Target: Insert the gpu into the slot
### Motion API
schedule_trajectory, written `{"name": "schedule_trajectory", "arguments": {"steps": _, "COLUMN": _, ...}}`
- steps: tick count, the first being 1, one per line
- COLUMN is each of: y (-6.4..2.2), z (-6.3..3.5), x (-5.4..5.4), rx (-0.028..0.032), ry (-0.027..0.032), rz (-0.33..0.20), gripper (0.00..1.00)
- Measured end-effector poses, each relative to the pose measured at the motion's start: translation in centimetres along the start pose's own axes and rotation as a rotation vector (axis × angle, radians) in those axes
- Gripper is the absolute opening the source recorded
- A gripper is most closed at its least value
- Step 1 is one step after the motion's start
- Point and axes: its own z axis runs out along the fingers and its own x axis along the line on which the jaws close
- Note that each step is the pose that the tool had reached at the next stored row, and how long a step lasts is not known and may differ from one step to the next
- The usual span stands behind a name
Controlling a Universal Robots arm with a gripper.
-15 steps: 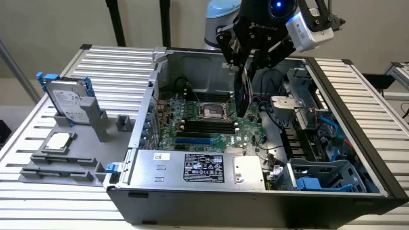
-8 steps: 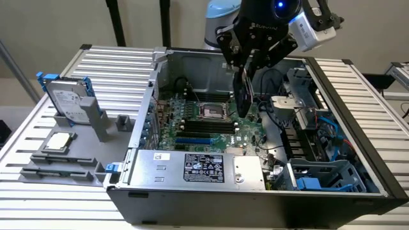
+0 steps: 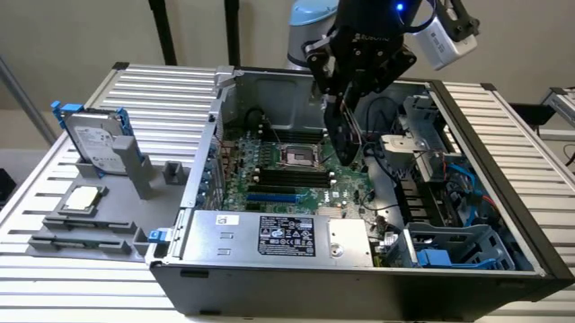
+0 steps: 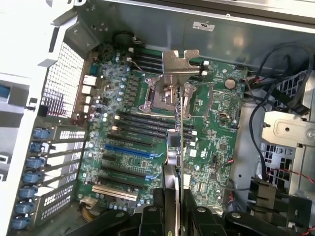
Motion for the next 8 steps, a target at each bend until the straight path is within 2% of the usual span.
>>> {"name": "schedule_trajectory", "arguments": {"steps": 8, "y": -0.01, "z": 0.04, "x": 0.00, "rx": 0.0059, "ry": 0.0111, "rz": -0.144, "gripper": 0.26}}
